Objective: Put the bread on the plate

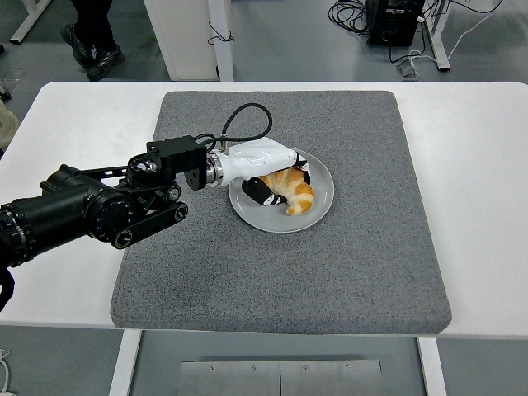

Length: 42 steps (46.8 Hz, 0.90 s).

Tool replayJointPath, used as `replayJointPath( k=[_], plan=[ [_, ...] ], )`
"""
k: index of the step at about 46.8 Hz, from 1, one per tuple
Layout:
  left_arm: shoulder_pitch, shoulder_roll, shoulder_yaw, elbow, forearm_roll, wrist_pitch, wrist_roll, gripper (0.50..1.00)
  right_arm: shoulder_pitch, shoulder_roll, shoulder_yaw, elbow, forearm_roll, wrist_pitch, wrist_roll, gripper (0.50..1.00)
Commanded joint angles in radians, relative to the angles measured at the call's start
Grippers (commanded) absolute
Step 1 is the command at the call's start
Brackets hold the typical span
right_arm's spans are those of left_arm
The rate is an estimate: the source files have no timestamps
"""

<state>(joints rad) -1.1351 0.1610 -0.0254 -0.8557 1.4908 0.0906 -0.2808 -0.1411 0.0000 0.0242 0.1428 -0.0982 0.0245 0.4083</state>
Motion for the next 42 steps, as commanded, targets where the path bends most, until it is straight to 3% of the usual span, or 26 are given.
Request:
replayJointPath(
  k=[1, 13, 14, 15, 16, 19, 22, 34, 42],
  plan=[
    [0.009, 0.003, 0.001, 0.001, 0.002, 0.003, 0.000, 0.500, 0.000, 0.000, 0.000, 0.000, 0.000, 0.000, 0.000, 1.000],
    [0.014, 0.003, 0.001, 0.000, -0.003, 0.003, 0.002, 0.500, 0.000, 0.000, 0.000, 0.000, 0.000, 0.000, 0.000, 1.000],
    [0.012, 0.005, -0.001, 0.000, -0.009, 0.003, 0.003, 0.585, 0.000, 0.000, 0.000, 0.000, 0.000, 0.000, 0.000, 1.000],
    [0.011, 0.005, -0.001, 0.000, -0.012, 0.003, 0.005, 0.713, 0.000, 0.000, 0.000, 0.000, 0.000, 0.000, 0.000, 1.000],
    [0.009, 0.003, -0.002, -0.003, -0.015, 0.001, 0.005, 0.765, 0.000, 0.000, 0.000, 0.000, 0.000, 0.000, 0.000, 1.000],
    [0.006, 0.006, -0.002, -0.009, -0.027, -0.005, 0.006, 0.837, 0.000, 0.000, 0.000, 0.000, 0.000, 0.000, 0.000, 1.000],
    [0.005, 0.012, -0.001, -0.016, -0.046, -0.008, 0.005, 0.975, 0.000, 0.000, 0.000, 0.000, 0.000, 0.000, 0.000, 1.000],
    [-0.015, 0.026, -0.002, -0.043, -0.050, -0.008, 0.006, 0.978, 0.000, 0.000, 0.000, 0.000, 0.000, 0.000, 0.000, 1.000],
    [-0.066, 0.100, -0.008, -0.144, -0.083, -0.011, 0.009, 0.977, 0.000, 0.000, -0.001, 0.001, 0.000, 0.000, 0.000, 1.000]
  ],
)
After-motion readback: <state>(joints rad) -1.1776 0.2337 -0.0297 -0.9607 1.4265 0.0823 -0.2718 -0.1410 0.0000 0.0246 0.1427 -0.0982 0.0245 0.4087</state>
